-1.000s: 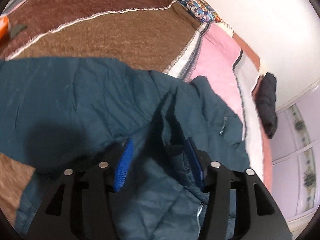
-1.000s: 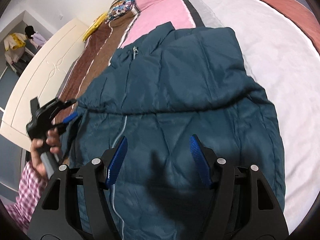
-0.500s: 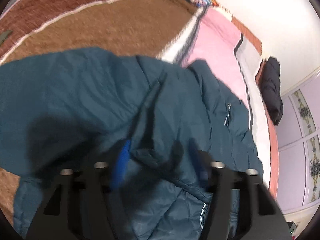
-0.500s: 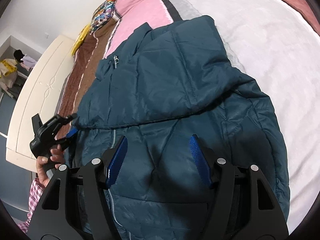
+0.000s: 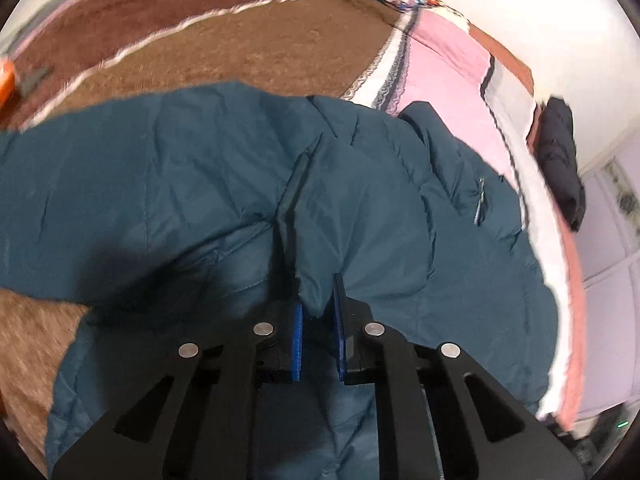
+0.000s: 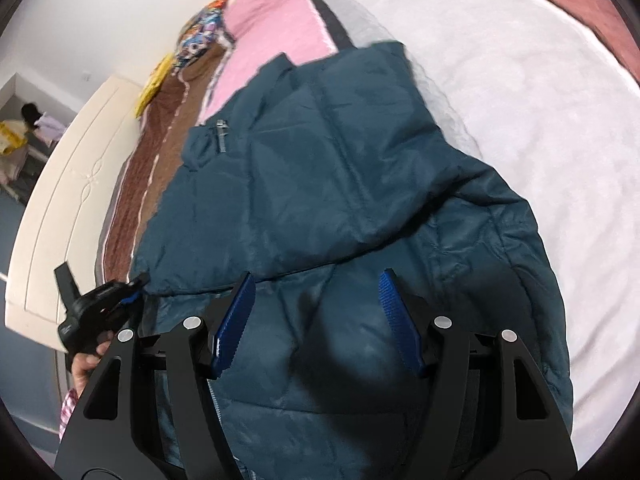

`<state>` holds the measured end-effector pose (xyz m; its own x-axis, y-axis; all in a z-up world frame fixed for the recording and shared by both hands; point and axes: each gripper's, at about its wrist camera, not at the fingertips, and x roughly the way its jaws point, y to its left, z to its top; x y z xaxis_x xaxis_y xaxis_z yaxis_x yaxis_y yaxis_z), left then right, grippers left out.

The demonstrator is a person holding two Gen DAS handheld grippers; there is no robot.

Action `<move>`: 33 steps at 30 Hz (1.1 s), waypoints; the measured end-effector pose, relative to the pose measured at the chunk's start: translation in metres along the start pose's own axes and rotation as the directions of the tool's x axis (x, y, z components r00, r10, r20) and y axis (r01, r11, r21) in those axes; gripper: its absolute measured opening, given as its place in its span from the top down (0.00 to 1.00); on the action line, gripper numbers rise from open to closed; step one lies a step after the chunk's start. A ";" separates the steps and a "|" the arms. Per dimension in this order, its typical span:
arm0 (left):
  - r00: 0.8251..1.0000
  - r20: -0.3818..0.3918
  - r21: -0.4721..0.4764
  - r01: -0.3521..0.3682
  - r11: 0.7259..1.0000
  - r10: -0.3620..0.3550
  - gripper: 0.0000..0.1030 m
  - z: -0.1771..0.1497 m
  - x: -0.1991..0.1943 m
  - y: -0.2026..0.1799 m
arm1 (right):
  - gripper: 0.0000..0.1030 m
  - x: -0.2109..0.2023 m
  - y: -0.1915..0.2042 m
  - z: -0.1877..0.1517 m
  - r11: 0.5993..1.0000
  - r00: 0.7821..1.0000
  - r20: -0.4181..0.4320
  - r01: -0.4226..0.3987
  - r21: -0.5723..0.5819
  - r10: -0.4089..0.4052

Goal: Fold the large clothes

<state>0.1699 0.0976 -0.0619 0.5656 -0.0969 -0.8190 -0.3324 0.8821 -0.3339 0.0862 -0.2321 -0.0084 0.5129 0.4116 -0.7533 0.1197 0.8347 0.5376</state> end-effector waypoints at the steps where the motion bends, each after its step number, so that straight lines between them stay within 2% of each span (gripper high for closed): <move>1: 1.000 -0.001 0.027 -0.022 0.999 0.022 0.85 -0.001 0.003 -0.003 | 0.37 0.000 0.004 -0.001 1.000 1.000 0.003 0.008 -0.017 -0.008; 3: 0.999 -0.001 0.032 -0.038 0.999 0.038 0.77 -0.002 0.003 -0.003 | 0.37 -0.002 0.012 -0.004 0.999 1.000 -0.002 0.014 -0.044 -0.015; 6: 0.998 0.038 0.013 -0.046 0.999 0.046 0.54 -0.003 -0.017 0.002 | 0.37 -0.005 0.024 -0.011 0.997 1.000 -0.007 0.010 -0.073 -0.011; 7: 0.997 0.060 0.005 -0.041 0.999 0.040 0.41 -0.003 -0.027 0.004 | 0.37 -0.005 0.029 -0.013 0.996 1.000 -0.008 0.014 -0.085 -0.014; 8: 0.997 0.077 -0.004 -0.030 1.000 0.030 0.36 -0.005 -0.036 0.007 | 0.37 -0.005 0.034 -0.016 0.995 1.000 -0.010 0.016 -0.099 -0.017; 11: 0.996 0.085 -0.010 -0.003 1.000 0.004 0.36 -0.012 -0.056 0.017 | 0.37 -0.006 0.053 -0.028 0.988 1.000 -0.018 0.019 -0.155 -0.022; 15: 0.995 0.095 -0.020 -0.012 1.000 0.013 0.36 -0.033 -0.082 0.041 | 0.37 -0.006 0.077 -0.049 0.974 0.999 -0.038 -0.001 -0.227 -0.008; 19: 0.996 0.082 -0.083 -0.032 0.996 0.039 0.35 -0.055 -0.099 0.080 | 0.37 -0.004 0.097 -0.070 0.955 0.998 -0.056 -0.007 -0.296 -0.010; 23: 0.993 0.084 -0.180 -0.072 0.981 0.088 0.35 -0.073 -0.114 0.129 | 0.37 0.003 0.109 -0.087 0.940 0.997 -0.076 0.004 -0.341 -0.032; 27: 0.986 0.093 -0.295 -0.105 0.950 0.138 0.35 -0.078 -0.122 0.175 | 0.37 0.007 0.114 -0.098 0.935 0.996 -0.074 0.028 -0.355 -0.058; 33: 0.977 0.122 -0.442 -0.107 0.891 0.178 0.35 -0.068 -0.126 0.232 | 0.37 0.009 0.121 -0.107 0.920 0.992 -0.075 0.061 -0.386 -0.097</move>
<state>-0.0300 0.2833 -0.0682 0.5851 0.1181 -0.8023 -0.6899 0.5925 -0.4159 0.0145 -0.0877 0.0091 0.4340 0.3548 -0.8281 -0.1871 0.9347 0.3024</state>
